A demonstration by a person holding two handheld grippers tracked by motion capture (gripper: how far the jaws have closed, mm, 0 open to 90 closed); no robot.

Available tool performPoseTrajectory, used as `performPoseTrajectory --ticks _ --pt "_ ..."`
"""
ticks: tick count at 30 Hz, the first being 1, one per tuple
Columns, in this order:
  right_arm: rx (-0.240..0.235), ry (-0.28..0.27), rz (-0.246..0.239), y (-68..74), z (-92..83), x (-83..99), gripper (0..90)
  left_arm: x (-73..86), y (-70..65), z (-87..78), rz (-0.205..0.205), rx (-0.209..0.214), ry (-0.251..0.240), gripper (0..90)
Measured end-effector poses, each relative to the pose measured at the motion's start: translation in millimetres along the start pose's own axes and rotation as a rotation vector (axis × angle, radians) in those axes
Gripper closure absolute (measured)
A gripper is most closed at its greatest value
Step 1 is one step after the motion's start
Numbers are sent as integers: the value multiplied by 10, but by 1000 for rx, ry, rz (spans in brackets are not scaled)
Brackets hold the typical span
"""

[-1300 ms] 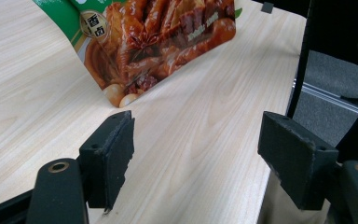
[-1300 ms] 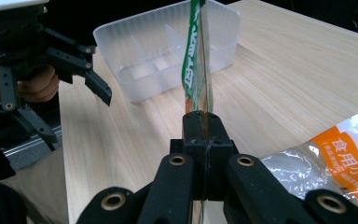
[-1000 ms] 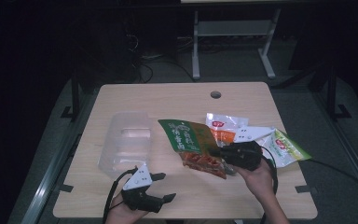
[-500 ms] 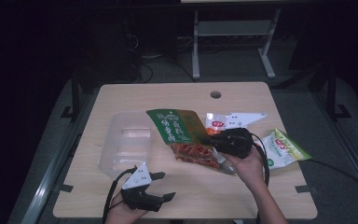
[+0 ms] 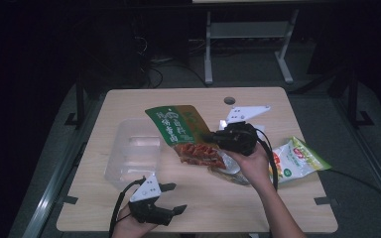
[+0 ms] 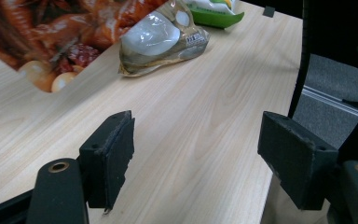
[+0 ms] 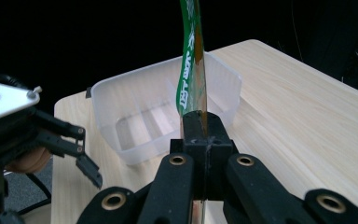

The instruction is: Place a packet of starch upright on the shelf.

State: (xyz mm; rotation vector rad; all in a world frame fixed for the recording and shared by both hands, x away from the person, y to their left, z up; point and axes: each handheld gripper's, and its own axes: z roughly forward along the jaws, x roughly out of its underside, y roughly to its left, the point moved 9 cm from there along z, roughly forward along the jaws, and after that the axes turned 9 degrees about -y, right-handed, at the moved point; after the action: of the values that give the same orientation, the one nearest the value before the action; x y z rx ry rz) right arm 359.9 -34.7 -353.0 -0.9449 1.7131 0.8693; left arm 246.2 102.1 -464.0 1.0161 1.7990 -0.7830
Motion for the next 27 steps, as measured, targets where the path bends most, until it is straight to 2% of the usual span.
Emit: performPoseTrajectory --ticks 3,7,16,19,20,21,25,27 --pt "-10 -16 6 -10 85 -79 900 5 -1 1 3 4 2 265" --pt "-5 -8 4 -25 153 -144 900 4 -8 2 3 2 0 265" --pt "-7 -28 -2 -51 416 -426 900 22 -10 23 8 -4 9 266" --pt "-19 -35 -6 -29 586 -532 900 26 23 29 2 -6 8 266" --pt "-19 -35 -6 -29 586 -532 900 27 31 24 3 -6 13 266" --pt "-28 -33 -7 -21 687 -581 900 25 30 24 -3 -9 13 266" --pt "-35 -36 -9 -17 821 -643 900 31 20 33 0 -8 14 266" --pt "-38 -29 -11 -26 984 -704 900 30 21 35 5 -8 11 266"
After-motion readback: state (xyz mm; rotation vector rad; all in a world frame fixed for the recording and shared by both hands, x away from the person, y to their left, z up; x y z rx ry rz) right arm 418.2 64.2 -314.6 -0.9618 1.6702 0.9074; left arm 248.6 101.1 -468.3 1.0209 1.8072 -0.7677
